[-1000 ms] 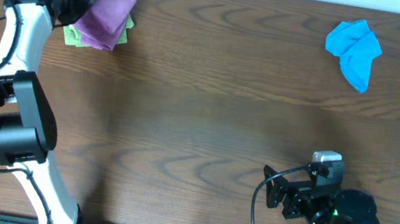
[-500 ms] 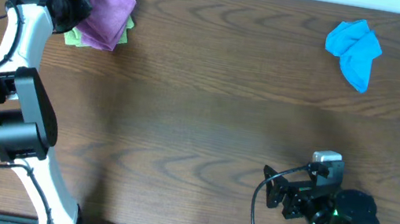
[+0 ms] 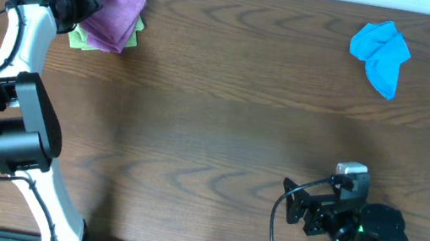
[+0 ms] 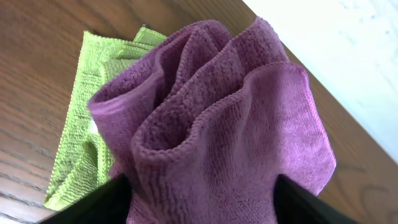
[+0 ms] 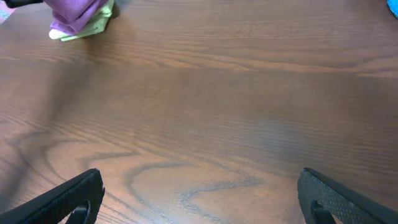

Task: Fold the cloth
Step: 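Carry the folded cloth with the left gripper onto the cloth stack, then lower the cloth onto the stack and open the left gripper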

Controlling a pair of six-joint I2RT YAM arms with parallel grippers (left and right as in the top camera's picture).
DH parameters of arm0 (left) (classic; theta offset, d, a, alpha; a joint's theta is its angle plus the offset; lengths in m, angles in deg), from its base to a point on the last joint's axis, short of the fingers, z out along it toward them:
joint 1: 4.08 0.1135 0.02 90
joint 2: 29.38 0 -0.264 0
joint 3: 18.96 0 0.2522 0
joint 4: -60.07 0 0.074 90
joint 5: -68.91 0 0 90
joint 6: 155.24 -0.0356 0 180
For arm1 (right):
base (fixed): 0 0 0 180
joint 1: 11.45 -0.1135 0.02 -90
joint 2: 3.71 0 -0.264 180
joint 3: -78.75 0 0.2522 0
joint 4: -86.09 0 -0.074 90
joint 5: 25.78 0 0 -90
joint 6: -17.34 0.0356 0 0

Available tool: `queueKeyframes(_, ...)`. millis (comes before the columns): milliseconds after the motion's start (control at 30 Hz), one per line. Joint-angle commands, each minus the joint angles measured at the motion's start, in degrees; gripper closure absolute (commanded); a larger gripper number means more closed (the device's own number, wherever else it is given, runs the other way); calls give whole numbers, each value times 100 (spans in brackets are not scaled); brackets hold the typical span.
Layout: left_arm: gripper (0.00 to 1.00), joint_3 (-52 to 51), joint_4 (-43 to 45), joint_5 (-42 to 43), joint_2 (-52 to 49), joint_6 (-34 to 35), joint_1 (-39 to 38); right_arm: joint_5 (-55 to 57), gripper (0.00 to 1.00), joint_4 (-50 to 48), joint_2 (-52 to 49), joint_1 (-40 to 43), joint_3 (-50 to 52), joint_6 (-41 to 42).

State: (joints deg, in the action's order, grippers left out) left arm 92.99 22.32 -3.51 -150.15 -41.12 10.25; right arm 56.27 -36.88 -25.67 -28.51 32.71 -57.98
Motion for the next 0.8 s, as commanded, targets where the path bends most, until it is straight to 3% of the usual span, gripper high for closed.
queueKeyframes(0, 21, 133, 7, -63, -48, -42, 146, 0, 1, 4, 31, 37, 35, 74)
queueKeyframes(300, 15, 136, -79, -46, 197, -39, 573, 0, 1, 7, 31, 37, 35, 74)
queueKeyframes(467, 19, 136, -201, 256, 470, -42, 678, 0, 1, 7, 31, 37, 35, 74)
queueKeyframes(533, 35, 136, -240, 535, 588, -39, 675, 0, 1, 7, 31, 37, 35, 74)
queueKeyframes(633, 90, 136, -203, 1021, 719, -31, 616, 0, 1, 7, 31, 37, 35, 74)
queueKeyframes(667, 94, 136, -173, 1115, 723, 0, 577, 0, 1, 7, 31, 37, 35, 74)
queueKeyframes(767, 94, 136, -146, 1049, 686, 55, 385, 0, 1, 7, 31, 37, 35, 74)
